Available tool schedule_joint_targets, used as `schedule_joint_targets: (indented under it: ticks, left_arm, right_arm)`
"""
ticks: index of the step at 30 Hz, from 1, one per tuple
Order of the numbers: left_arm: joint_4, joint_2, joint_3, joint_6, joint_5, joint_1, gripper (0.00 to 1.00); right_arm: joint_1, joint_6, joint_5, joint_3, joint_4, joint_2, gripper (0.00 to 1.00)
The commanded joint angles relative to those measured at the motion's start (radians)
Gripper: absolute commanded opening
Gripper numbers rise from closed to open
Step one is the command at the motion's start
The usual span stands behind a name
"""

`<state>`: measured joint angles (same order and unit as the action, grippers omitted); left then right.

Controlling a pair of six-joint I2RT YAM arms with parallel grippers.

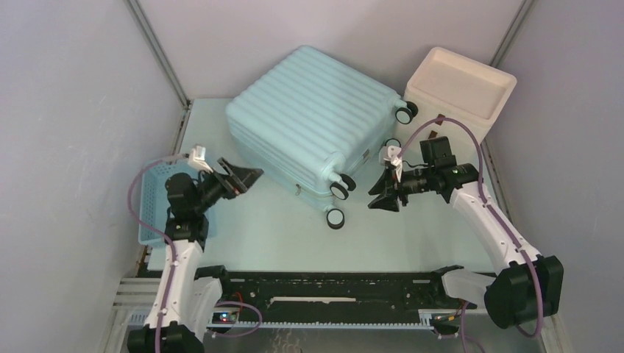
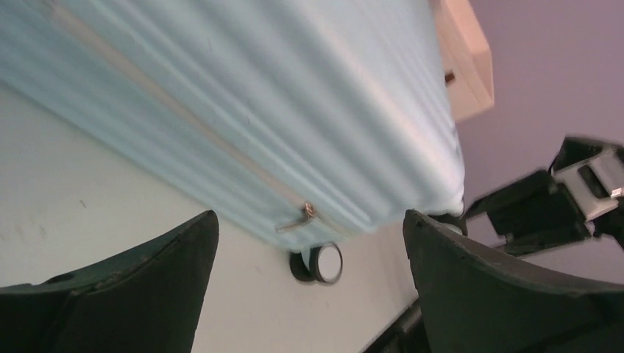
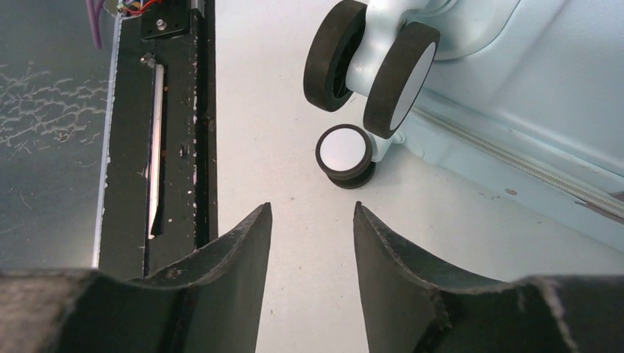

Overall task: Open, take out, and arrange the luggage
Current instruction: Adjust the luggage at the center of the board, then unzip the luggage at the center of the board.

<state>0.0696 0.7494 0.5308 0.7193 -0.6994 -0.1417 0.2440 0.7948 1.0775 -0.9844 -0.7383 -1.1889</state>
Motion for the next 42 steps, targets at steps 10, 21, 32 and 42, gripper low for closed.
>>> schedule_joint_targets:
  ticks: [10,21,32,42]
  left_arm:
    - [-0.066,-0.390,-0.214,-0.003,0.172,0.386,1.00]
    - [0.167,-0.422,-0.359,0.132,0.150,0.393,0.98]
    - [0.188,-0.436,-0.394,0.032,0.295,0.658,0.89]
    - [0.125,-0.413,-0.369,-0.081,0.624,0.952,0.87]
  right_arm:
    - [-0.229,0.458,0.301,0.113,-0.257,0.161,0.89]
    - [-0.457,0.627,0.404,0.169,-0.384,0.130,1.00]
    - [-0.512,0.585,0.334,0.171,-0.325,0.078,1.00]
    - [-0.354,0.344,0.301,0.195,-0.124,0.092,1.00]
